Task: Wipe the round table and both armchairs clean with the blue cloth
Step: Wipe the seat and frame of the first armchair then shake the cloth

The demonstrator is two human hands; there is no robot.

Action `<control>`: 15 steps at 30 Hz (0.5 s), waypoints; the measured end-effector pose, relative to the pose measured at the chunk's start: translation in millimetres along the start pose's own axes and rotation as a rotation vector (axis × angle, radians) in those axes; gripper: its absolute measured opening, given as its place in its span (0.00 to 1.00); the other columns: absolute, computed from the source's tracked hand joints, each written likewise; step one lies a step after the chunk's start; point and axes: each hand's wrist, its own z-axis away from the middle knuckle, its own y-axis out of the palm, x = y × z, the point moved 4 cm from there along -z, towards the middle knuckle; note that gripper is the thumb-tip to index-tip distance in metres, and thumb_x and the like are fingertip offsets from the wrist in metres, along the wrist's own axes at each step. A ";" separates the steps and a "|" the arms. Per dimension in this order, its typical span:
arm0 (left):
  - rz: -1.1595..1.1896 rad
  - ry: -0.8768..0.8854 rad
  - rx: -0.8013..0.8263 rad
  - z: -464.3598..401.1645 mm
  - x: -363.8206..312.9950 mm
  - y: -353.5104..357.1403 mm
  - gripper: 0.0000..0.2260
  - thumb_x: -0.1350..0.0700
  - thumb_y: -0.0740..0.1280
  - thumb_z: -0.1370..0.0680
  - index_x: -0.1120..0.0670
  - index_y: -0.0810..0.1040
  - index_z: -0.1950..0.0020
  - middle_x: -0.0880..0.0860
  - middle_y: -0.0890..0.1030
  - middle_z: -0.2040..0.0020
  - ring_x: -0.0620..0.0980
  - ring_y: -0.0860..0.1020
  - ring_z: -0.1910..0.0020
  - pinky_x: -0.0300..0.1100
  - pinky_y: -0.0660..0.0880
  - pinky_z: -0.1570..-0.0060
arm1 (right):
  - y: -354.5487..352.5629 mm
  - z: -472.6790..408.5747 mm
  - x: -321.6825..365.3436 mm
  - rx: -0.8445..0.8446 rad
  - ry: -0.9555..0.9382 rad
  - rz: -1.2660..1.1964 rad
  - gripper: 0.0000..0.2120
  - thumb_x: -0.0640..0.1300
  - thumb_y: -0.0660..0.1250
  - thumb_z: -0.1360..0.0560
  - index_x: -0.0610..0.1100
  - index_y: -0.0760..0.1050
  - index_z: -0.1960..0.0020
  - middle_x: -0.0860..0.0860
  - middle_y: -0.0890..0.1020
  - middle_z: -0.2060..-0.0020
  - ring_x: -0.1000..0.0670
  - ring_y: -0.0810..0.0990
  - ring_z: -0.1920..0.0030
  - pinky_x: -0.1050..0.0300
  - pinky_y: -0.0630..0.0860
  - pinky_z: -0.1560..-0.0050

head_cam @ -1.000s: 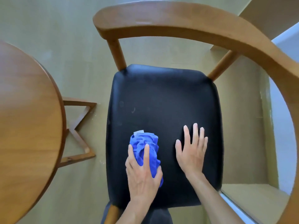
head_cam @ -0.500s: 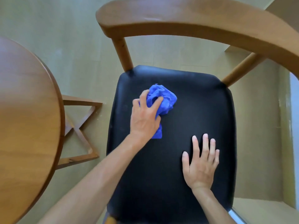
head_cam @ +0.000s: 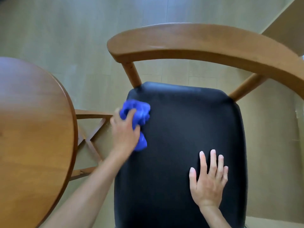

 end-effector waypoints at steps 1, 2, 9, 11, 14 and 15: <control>-0.025 -0.049 -0.007 -33.4 -4.4 -0.1 0.21 0.60 0.65 0.28 0.51 0.72 0.34 0.61 0.64 0.31 0.65 0.67 0.41 0.54 0.70 0.43 | 0.8 0.1 -0.4 -0.002 -0.004 0.002 0.29 0.56 0.53 0.24 0.46 0.62 0.26 0.43 0.58 0.23 0.39 0.53 0.23 0.38 0.51 0.26; -0.034 -0.077 0.001 -58.2 -7.9 0.7 0.21 0.59 0.64 0.27 0.50 0.71 0.34 0.60 0.63 0.31 0.64 0.67 0.42 0.53 0.69 0.44 | 1.2 0.5 -0.3 -0.005 -0.008 0.002 0.29 0.56 0.53 0.24 0.46 0.62 0.26 0.43 0.58 0.23 0.39 0.53 0.23 0.38 0.51 0.26; 0.197 -0.067 0.024 29.2 34.4 -3.3 0.22 0.61 0.67 0.30 0.43 0.70 0.41 0.53 0.62 0.33 0.55 0.70 0.39 0.39 0.65 0.45 | -0.3 -0.6 1.8 -0.006 0.001 0.020 0.28 0.55 0.53 0.24 0.46 0.62 0.26 0.42 0.59 0.24 0.39 0.54 0.24 0.37 0.52 0.27; 0.160 -0.016 0.166 107.6 53.7 1.2 0.29 0.60 0.69 0.30 0.43 0.68 0.32 0.51 0.57 0.28 0.53 0.67 0.33 0.39 0.66 0.40 | -1.3 -0.3 2.8 -0.006 0.002 0.020 0.28 0.55 0.53 0.24 0.45 0.63 0.27 0.42 0.59 0.24 0.38 0.55 0.24 0.37 0.52 0.27; 0.127 -0.011 0.358 187.6 56.3 2.1 0.32 0.54 0.70 0.29 0.41 0.63 0.27 0.53 0.52 0.26 0.58 0.71 0.34 0.42 0.73 0.44 | -0.3 -0.3 1.7 -0.011 0.003 0.024 0.28 0.55 0.53 0.24 0.45 0.64 0.27 0.42 0.60 0.24 0.38 0.55 0.24 0.36 0.53 0.27; 0.160 0.003 0.338 187.5 52.6 1.5 0.32 0.58 0.73 0.33 0.43 0.68 0.31 0.58 0.58 0.28 0.60 0.75 0.38 0.43 0.76 0.50 | 0.4 0.0 1.5 -0.010 0.004 0.024 0.28 0.55 0.53 0.24 0.45 0.63 0.27 0.42 0.59 0.24 0.38 0.55 0.24 0.36 0.53 0.27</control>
